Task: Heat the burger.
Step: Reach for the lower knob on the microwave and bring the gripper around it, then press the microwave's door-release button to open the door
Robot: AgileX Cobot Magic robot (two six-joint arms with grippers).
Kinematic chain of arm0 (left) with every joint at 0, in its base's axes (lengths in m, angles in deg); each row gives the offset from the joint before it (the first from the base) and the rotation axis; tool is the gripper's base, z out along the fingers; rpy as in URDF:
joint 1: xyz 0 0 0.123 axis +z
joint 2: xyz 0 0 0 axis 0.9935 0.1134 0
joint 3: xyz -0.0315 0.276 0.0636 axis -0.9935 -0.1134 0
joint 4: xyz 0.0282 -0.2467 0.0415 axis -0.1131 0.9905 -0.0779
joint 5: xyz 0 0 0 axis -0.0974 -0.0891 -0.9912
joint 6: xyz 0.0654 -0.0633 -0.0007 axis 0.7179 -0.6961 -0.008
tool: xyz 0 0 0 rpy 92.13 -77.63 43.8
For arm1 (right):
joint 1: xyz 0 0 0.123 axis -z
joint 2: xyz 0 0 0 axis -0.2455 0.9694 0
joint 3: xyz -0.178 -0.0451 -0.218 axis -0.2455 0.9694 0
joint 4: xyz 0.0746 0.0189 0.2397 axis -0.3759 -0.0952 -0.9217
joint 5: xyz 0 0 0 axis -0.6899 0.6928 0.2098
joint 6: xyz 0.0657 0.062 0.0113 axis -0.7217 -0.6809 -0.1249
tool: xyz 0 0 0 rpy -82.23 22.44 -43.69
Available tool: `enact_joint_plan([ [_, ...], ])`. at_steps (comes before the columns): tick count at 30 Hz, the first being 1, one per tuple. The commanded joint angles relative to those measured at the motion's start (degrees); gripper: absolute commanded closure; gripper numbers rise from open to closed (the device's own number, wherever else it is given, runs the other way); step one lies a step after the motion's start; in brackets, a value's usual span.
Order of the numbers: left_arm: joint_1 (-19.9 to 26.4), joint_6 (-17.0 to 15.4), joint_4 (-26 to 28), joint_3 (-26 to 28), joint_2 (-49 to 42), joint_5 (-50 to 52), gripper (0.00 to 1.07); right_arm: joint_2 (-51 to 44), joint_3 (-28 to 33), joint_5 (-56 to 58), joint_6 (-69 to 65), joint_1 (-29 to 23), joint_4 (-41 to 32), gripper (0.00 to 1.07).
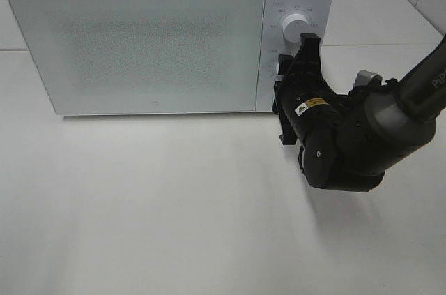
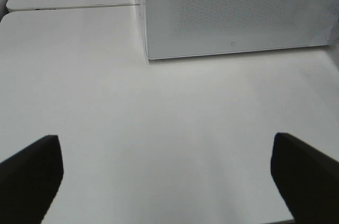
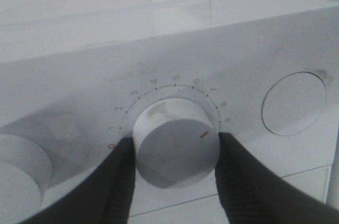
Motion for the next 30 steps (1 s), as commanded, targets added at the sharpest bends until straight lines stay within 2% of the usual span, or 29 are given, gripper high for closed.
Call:
enact_joint_plan([
  [1,0.17,-0.17,0.06,0.06,-1.03,0.52,0.06,-0.63,-1.32,-5.33,1.95,-0.23,2.75,0.65],
  [5,0.17,-0.17,0.06,0.06,-1.03,0.52,0.06,-1.15,-1.32,-5.21,3.61,-0.23,2.75,0.61],
  [11,0.17,-0.17,0.06,0.06,-1.03,0.52,0.06,-3.21,0.92,-4.93,8.14,-0.23,1.89,0.43],
  [14,0.17,-0.17,0.06,0.06,-1.03,0.52,0.06,-4.13,2.46,-3.72,9.51,-0.29,2.29,0.38],
  [21,0.17,-0.17,0.06,0.06,-1.03,0.52,0.06,-6.19,5.73,4.30,10.71,-0.29,6.65,0.38],
  [23,0.17,-0.17,0.06,0.06,-1.03,0.52,0.06,-8.88,8.54,9.11,15.24,-0.29,10.26,0.38],
  [30,0.17,-0.17,0.06,0.06,-1.03,0.52,0.06,-13.98,12.49,16.56,22.98,-0.29,14.04,0.38],
])
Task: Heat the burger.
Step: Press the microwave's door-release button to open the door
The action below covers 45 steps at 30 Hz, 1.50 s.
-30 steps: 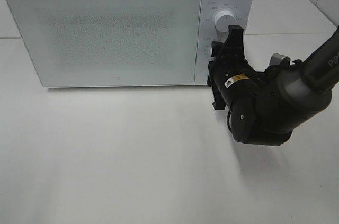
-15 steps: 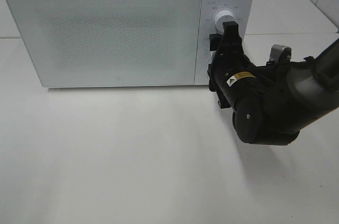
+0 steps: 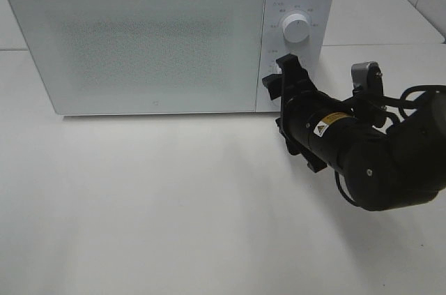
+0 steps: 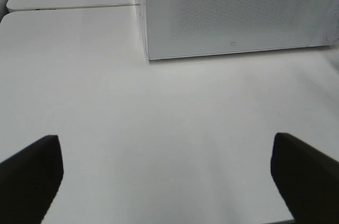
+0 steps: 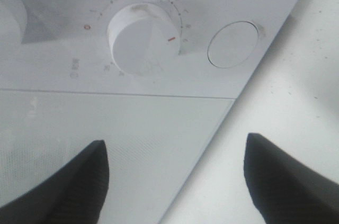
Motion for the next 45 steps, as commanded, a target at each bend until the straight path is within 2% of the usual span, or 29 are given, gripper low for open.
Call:
enact_joint_plan([
  [1,0.17,-0.17,0.06,0.06,-1.03,0.52,0.06,-4.98,1.89,6.42,9.91,-0.17,3.50,0.38],
  [3,0.17,-0.17,0.06,0.06,-1.03,0.52,0.06,-5.96,2.12,8.42,11.92,-0.17,3.72,0.38],
  [5,0.17,-0.17,0.06,0.06,-1.03,0.52,0.06,-9.74,2.18,14.90,20.57,-0.17,3.67,0.38],
  [8,0.17,-0.17,0.06,0.06,-1.03,0.52,0.06,-11.12,2.18,16.44,24.12,-0.17,3.61,0.38],
  [10,0.17,-0.17,0.06,0.06,-1.03,0.52,0.06,-16.33,2.18,22.40,37.24,-0.17,3.61,0.38],
  [14,0.17,-0.17,0.06,0.06,-1.03,0.52,0.06,-19.82,2.01,27.56,45.78,0.06,3.44,0.38],
  [19,0.17,-0.17,0.06,0.06,-1.03,0.52,0.06,-24.98,-0.29,41.94,58.27,4.41,4.98,0.38],
  [21,0.17,-0.17,0.06,0.06,-1.03,0.52,0.06,-25.78,-0.92,44.63,59.53,5.21,6.13,0.38],
  [22,0.17,-0.17,0.06,0.06,-1.03,0.52,0.06,-27.44,-2.29,49.79,60.45,6.47,10.14,0.38],
  [24,0.17,-0.17,0.06,0.06,-1.03,0.52,0.06,-28.25,-3.15,52.83,60.33,6.82,12.78,0.38],
  [25,0.17,-0.17,0.06,0.06,-1.03,0.52,0.06,-30.08,-4.81,58.56,59.93,7.28,17.48,0.38],
  [26,0.17,-0.17,0.06,0.06,-1.03,0.52,0.06,-30.08,-4.81,58.56,59.93,7.28,17.48,0.38],
  [27,0.17,-0.17,0.06,0.06,-1.03,0.52,0.06,-31.86,-6.70,64.97,59.13,7.33,21.54,0.38],
  [30,0.17,-0.17,0.06,0.06,-1.03,0.52,0.06,-34.72,-9.22,72.99,57.87,7.33,25.78,0.38],
  [45,0.17,-0.17,0.06,0.06,-1.03,0.52,0.06,-51.91,-10.49,98.55,57.75,7.33,26.76,0.38],
])
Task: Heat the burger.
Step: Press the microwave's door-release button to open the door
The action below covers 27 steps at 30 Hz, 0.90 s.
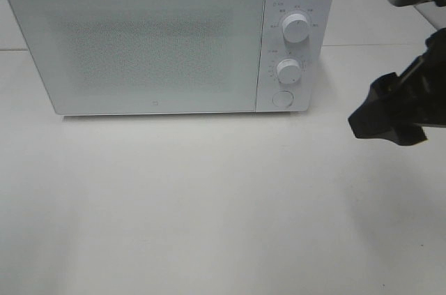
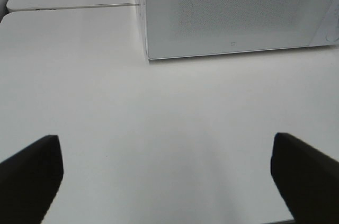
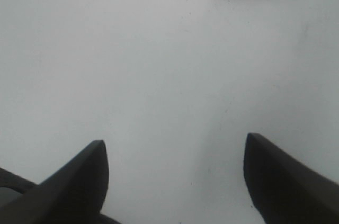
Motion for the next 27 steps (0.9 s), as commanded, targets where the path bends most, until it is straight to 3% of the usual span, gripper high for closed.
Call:
enact_joint_plan([
  [1,0.17,-0.17,0.06,0.06,-1.03,0.52,0.06,-3.95,-0.29,3.72,-0.40,0.46,0.40,0.38],
  [17,0.17,-0.17,0.06,0.06,-1.03,0.52,0.06,-23.72,2.12,12.03,0.69,0.29,1.95,0.38],
  [19,0.17,-0.17,0.06,0.06,-1.03,0.52,0.06,-29.68,5.90,12.83,0.63,3.09,2.98,0.38],
  [22,0.17,-0.17,0.06,0.06,-1.03,0.52,0.06,-31.17,6.88,13.18,0.63,4.81,2.92,0.38],
  [24,0.17,-0.17,0.06,0.06,-1.03,0.52,0.06,-35.35,9.17,13.92,0.69,10.14,2.92,0.38],
  [25,0.17,-0.17,0.06,0.06,-1.03,0.52,0.06,-35.35,9.17,13.92,0.69,10.14,2.92,0.38],
  [27,0.17,-0.17,0.06,0.06,-1.03,0.52,0.06,-41.42,11.97,14.32,0.69,16.84,2.81,0.38],
])
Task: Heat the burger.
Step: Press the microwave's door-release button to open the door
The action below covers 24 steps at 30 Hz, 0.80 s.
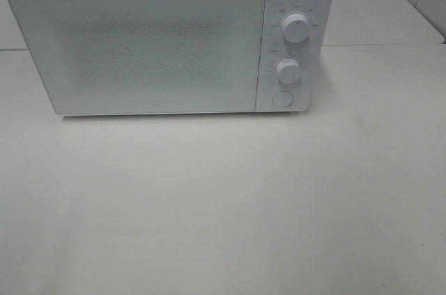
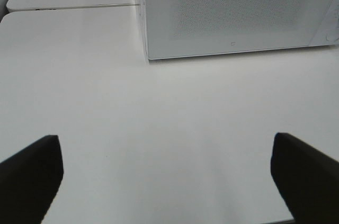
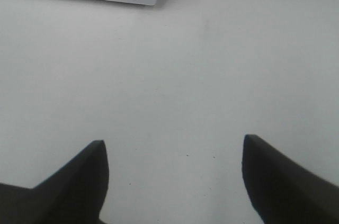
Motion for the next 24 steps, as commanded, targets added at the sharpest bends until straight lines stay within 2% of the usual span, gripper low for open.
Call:
enact_joint_plan([
  [1,0.17,-0.17,0.06,0.06,-1.03,0.52,0.06,-3.61,1.66,0.69,0.46,4.18,0.40,0.38],
  [4,0.17,-0.17,0.06,0.06,-1.03,0.52,0.06,-6.76,2.23,1.43,0.46,6.93,0.40,0.38],
  [6,0.17,-0.17,0.06,0.06,-1.03,0.52,0.06,-11.69,2.29,1.95,0.46,10.77,0.46,0.38],
  [9,0.17,-0.17,0.06,0.06,-1.03,0.52,0.06,-15.58,2.29,1.95,0.46,12.78,0.46,0.38],
  [12,0.17,-0.17,0.06,0.06,-1.03,0.52,0.06,-16.84,2.29,1.95,0.34,13.24,0.46,0.38],
  [17,0.17,-0.17,0.06,0.06,-1.03,0.52,0.06,-24.58,3.61,3.84,0.34,14.95,0.52,0.40],
  [24,0.17,-0.17,-0.06,0.06,-0.97,0.52,0.06,-24.41,3.61,3.84,0.40,15.13,0.52,0.44],
])
